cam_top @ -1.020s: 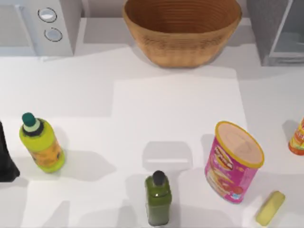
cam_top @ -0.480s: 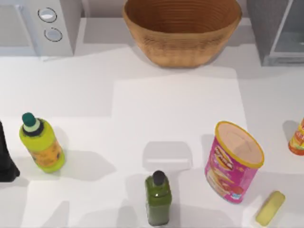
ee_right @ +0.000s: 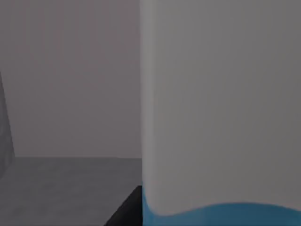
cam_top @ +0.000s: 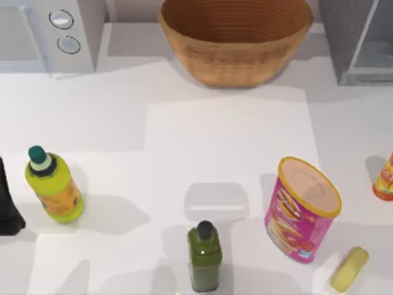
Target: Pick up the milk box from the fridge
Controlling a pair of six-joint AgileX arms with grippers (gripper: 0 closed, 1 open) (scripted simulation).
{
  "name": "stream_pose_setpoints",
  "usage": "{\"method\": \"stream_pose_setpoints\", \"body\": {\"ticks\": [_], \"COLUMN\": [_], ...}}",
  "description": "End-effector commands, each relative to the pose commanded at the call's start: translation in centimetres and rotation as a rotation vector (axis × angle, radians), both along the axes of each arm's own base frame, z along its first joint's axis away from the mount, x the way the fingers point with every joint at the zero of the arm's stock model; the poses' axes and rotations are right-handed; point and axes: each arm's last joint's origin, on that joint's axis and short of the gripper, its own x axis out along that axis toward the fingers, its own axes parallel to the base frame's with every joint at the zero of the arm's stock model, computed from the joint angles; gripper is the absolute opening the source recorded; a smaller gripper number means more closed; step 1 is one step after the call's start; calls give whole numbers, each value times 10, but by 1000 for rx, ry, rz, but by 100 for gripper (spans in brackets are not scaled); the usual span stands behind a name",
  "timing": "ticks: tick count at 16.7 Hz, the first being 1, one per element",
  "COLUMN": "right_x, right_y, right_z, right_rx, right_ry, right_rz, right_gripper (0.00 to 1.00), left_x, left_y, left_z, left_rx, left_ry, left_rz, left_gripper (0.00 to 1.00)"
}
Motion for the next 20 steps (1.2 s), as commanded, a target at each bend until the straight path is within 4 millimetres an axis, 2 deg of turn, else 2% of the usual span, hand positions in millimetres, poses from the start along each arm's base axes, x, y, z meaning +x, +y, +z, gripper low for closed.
{"method": "stream_pose_setpoints", "body": {"ticks": [2,10,14,18,20], "right_x": [0,0,-1,-24,-44], "right_y": [-2,-1,-2,-4,-3], "right_z": [2,50,49,67,57], "right_rx": [0,1,2,-13,-3], "right_ry": [-3,-1,1,-53,-20], "right_rz": [-4,-3,-4,-4,-1], "right_gripper": [0,0,0,0,0], "left_x": [0,0,0,0,0], "left_y": [0,0,0,0,0], "left_z": [0,0,0,0,0], "left_rx": [0,0,0,0,0], "left_ry": [0,0,0,0,0], "left_rz": [0,0,0,0,0], "left_gripper": [100,100,100,100,100]}}
